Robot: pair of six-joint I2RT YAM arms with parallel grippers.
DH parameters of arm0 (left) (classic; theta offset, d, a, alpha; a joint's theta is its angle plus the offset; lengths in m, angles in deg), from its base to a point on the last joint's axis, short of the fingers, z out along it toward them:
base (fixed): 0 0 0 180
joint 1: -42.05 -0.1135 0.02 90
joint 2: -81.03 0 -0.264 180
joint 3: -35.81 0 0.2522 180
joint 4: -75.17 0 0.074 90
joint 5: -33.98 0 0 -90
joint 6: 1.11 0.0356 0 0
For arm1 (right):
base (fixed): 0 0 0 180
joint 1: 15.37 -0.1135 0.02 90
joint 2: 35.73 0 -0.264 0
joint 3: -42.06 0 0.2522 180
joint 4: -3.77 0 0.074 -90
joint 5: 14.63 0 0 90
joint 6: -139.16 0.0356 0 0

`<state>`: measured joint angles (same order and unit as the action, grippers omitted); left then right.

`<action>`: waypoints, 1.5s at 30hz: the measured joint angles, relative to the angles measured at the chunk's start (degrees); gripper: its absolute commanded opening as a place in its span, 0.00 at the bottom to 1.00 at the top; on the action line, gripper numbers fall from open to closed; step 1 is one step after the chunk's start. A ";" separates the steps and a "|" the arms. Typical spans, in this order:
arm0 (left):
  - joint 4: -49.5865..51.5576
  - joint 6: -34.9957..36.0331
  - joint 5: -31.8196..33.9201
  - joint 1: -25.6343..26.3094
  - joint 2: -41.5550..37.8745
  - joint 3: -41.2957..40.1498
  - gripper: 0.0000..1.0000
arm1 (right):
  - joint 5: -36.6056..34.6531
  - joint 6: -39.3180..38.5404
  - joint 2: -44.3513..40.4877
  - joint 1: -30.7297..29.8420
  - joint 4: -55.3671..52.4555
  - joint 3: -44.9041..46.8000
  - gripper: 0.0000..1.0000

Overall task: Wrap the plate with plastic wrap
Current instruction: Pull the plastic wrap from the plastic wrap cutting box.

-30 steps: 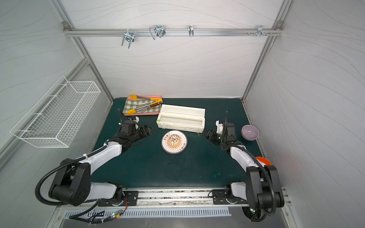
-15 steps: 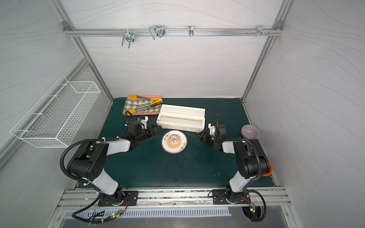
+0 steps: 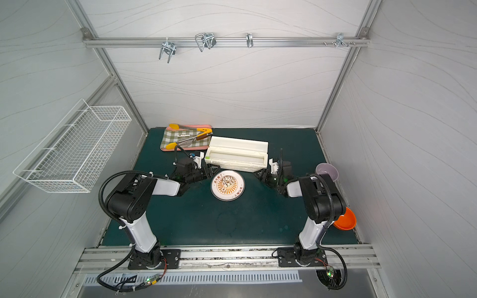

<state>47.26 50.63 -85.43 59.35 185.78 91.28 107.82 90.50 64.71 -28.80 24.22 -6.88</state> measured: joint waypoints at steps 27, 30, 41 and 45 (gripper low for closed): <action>1.40 -1.49 -2.75 -1.77 0.50 2.69 0.02 | 2.64 7.43 -0.22 0.24 7.26 -1.14 0.00; 6.80 -1.40 -2.08 -1.95 -2.78 4.48 0.00 | 2.93 8.63 -4.28 0.61 6.32 -1.51 0.00; 26.97 -1.44 -1.49 -3.21 -7.06 19.41 0.00 | 2.80 9.25 -11.10 1.57 -9.46 -16.15 0.00; 32.94 -1.38 -1.60 -3.50 -7.06 24.72 0.00 | 2.80 9.20 -11.10 1.62 -14.34 -21.09 0.00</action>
<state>80.20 49.25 -87.02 55.85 178.72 116.00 110.61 99.71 53.61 -27.18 9.88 -27.97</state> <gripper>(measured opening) 0.055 0.046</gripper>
